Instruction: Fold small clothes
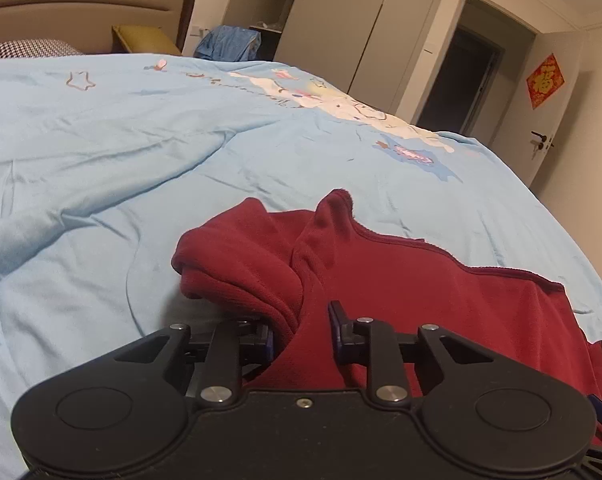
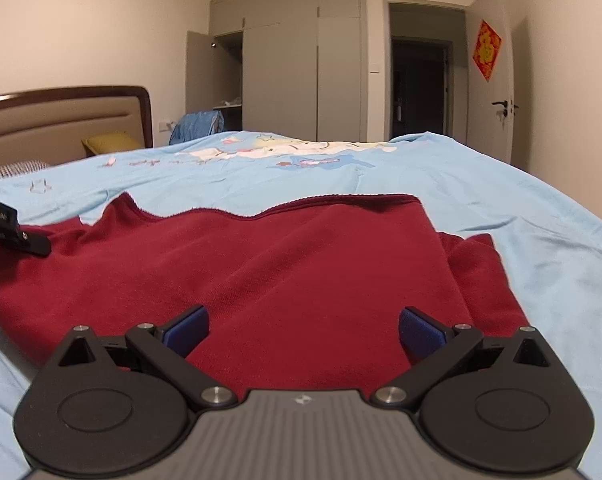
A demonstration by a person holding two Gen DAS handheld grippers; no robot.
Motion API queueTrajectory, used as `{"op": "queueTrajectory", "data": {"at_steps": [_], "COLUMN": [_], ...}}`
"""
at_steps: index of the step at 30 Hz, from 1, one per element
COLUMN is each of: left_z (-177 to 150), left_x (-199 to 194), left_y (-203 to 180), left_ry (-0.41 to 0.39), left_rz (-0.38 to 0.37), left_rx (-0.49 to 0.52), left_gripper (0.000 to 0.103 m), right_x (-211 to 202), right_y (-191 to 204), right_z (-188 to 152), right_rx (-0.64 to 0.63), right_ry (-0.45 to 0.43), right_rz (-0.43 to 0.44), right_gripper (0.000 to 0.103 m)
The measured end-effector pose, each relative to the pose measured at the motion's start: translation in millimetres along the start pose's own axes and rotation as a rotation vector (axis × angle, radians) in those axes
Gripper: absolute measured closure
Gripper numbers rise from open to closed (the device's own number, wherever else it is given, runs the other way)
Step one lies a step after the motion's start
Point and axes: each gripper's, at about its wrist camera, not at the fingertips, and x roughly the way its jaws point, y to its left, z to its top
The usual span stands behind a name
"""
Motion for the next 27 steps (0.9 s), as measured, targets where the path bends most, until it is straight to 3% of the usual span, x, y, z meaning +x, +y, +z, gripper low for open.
{"op": "queueTrajectory", "data": {"at_steps": [7, 11, 16, 21, 27], "left_z": [15, 19, 17, 2, -39], "left_x": [-11, -21, -33, -40, -29], "left_y": [-24, -58, -113, -168, -208], "left_ry": [-0.069, -0.114, -0.143, -0.128, -0.03], "left_rz": [-0.055, -0.097, -0.194, -0.322, -0.398], "left_rx": [0.083, 0.21, 0.34, 0.41, 0.514], "left_gripper": [0.081, 0.082, 0.083, 0.084, 0.085], "right_x": [-69, -104, -138, -159, -162], "right_y": [-18, -23, -45, -65, -84], "right_z": [-21, -39, -54, -69, -79], "right_rx": [0.125, 0.136, 0.27, 0.409, 0.499], "right_ry": [-0.032, -0.059, -0.114, -0.184, -0.196], "right_rz": [-0.037, -0.088, -0.166, -0.259, -0.245], "right_gripper": [0.0, 0.0, 0.0, 0.0, 0.0]}}
